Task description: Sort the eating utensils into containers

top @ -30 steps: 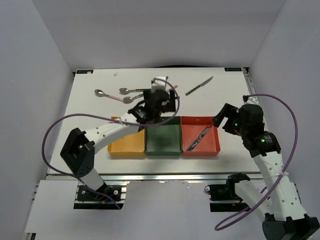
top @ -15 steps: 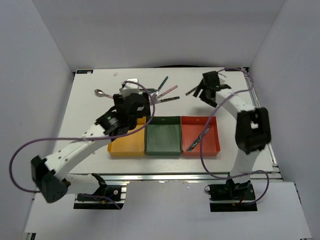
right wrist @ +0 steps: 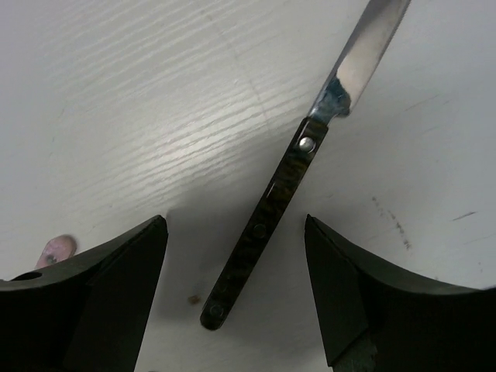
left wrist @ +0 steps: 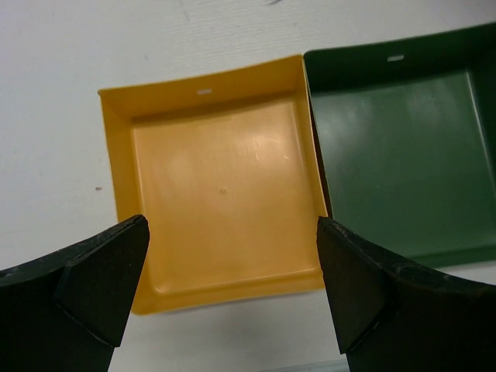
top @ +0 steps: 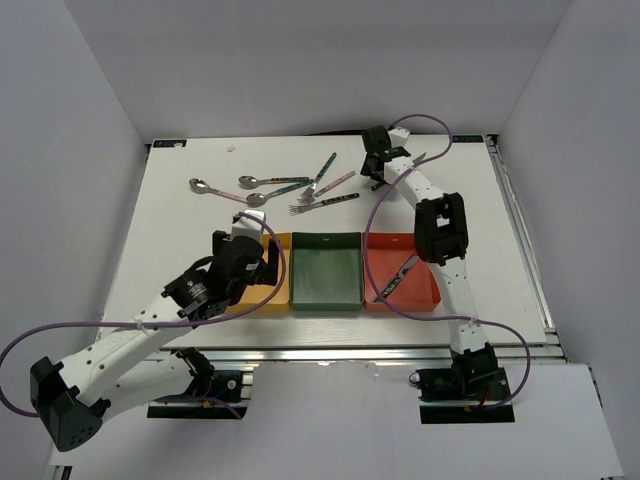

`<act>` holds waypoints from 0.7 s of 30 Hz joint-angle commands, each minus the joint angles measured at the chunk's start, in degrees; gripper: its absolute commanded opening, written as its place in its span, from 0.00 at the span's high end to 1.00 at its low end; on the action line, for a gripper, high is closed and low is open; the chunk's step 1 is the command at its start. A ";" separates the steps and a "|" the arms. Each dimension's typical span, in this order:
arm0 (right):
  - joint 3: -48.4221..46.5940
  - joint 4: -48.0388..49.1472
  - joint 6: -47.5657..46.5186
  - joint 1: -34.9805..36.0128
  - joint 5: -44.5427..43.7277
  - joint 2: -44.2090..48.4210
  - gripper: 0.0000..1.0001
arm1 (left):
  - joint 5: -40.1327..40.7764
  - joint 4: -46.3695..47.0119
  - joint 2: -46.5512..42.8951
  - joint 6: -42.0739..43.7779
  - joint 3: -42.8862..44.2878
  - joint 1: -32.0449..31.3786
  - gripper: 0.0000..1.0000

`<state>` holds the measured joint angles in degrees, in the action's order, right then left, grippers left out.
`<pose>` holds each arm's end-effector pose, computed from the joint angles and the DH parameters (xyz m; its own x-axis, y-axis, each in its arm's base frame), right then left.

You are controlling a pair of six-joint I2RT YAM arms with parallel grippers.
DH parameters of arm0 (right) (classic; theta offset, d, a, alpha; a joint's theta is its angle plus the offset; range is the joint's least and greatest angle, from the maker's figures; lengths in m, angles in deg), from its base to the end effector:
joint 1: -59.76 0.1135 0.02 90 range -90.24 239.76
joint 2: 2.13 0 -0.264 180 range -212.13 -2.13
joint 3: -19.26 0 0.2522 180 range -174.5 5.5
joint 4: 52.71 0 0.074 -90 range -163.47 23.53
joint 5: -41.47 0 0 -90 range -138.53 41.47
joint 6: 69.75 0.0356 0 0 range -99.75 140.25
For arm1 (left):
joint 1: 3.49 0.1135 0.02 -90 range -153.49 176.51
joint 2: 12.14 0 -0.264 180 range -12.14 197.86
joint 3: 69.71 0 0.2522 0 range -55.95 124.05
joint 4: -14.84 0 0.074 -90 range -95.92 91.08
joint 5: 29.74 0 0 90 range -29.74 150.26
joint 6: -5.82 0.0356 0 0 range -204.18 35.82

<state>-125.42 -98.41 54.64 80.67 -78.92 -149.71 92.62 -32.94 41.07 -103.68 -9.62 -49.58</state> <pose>0.5333 0.1845 0.1637 -0.5756 0.3016 -0.7601 0.3996 0.9147 0.0604 0.1462 -0.1243 0.2870 -0.5375 0.1518 -0.8295 0.1576 0.9844 0.0780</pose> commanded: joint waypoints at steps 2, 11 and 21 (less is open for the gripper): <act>-1.47 -2.16 -4.15 -0.60 -6.87 -0.43 0.24 | -2.65 3.87 -3.20 0.96 -0.45 -0.14 0.02; 6.98 -4.70 -1.53 -4.38 4.64 0.81 0.61 | -3.00 3.96 -3.81 1.05 -0.80 -0.06 0.02; 25.68 1.60 0.76 -5.70 5.60 13.19 1.00 | -1.95 3.96 -4.43 1.05 -1.06 -0.06 0.02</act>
<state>-106.86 -93.73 53.57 75.44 -75.93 -139.38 90.21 -29.73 37.16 -103.03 -10.54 -49.58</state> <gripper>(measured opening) 0.173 0.980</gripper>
